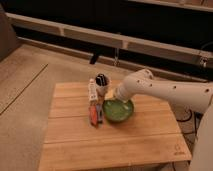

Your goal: Pick up the ceramic bowl

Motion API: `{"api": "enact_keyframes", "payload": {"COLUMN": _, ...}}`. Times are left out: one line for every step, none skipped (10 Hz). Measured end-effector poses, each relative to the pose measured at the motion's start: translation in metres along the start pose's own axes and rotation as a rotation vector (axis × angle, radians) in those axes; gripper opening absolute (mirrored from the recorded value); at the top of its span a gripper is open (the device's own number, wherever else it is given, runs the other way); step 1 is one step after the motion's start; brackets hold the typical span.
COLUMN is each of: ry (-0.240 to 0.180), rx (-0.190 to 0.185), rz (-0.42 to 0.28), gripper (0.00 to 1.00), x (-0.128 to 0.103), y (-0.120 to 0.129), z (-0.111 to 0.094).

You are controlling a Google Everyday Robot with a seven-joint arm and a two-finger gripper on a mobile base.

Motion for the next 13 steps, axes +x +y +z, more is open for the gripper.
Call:
{"api": "enact_keyframes", "payload": {"ry": 0.009, "rx": -0.034, "rz": -0.025, "gripper": 0.65, "x": -0.013, "y": 0.007, "z": 0.011}}
{"api": "enact_keyframes", "payload": {"ry": 0.018, "rx": -0.054, "rz": -0.046, "gripper": 0.65, "x": -0.019, "y": 0.016, "z": 0.018}}
{"api": "enact_keyframes", "payload": {"ry": 0.022, "rx": -0.067, "rz": -0.057, "gripper": 0.65, "x": -0.022, "y": 0.021, "z": 0.022}}
{"api": "enact_keyframes", "payload": {"ry": 0.023, "rx": -0.069, "rz": -0.059, "gripper": 0.65, "x": -0.024, "y": 0.021, "z": 0.023}}
{"api": "enact_keyframes", "payload": {"ry": 0.023, "rx": -0.068, "rz": -0.058, "gripper": 0.65, "x": -0.024, "y": 0.02, "z": 0.022}}
{"api": "enact_keyframes", "payload": {"ry": 0.022, "rx": -0.067, "rz": -0.056, "gripper": 0.65, "x": -0.024, "y": 0.018, "z": 0.022}}
{"api": "enact_keyframes", "payload": {"ry": 0.026, "rx": -0.065, "rz": -0.06, "gripper": 0.65, "x": -0.022, "y": 0.02, "z": 0.022}}
{"api": "enact_keyframes", "payload": {"ry": 0.04, "rx": -0.051, "rz": -0.051, "gripper": 0.65, "x": -0.018, "y": 0.016, "z": 0.023}}
{"api": "enact_keyframes", "payload": {"ry": 0.064, "rx": -0.026, "rz": -0.037, "gripper": 0.65, "x": -0.013, "y": 0.007, "z": 0.024}}
{"api": "enact_keyframes", "payload": {"ry": 0.092, "rx": -0.008, "rz": -0.034, "gripper": 0.65, "x": -0.009, "y": 0.007, "z": 0.029}}
{"api": "enact_keyframes", "payload": {"ry": 0.122, "rx": 0.007, "rz": -0.038, "gripper": 0.65, "x": -0.006, "y": 0.011, "z": 0.036}}
{"api": "enact_keyframes", "payload": {"ry": 0.144, "rx": 0.012, "rz": -0.043, "gripper": 0.65, "x": -0.005, "y": 0.017, "z": 0.043}}
{"api": "enact_keyframes", "payload": {"ry": 0.166, "rx": 0.02, "rz": -0.044, "gripper": 0.65, "x": -0.006, "y": 0.019, "z": 0.05}}
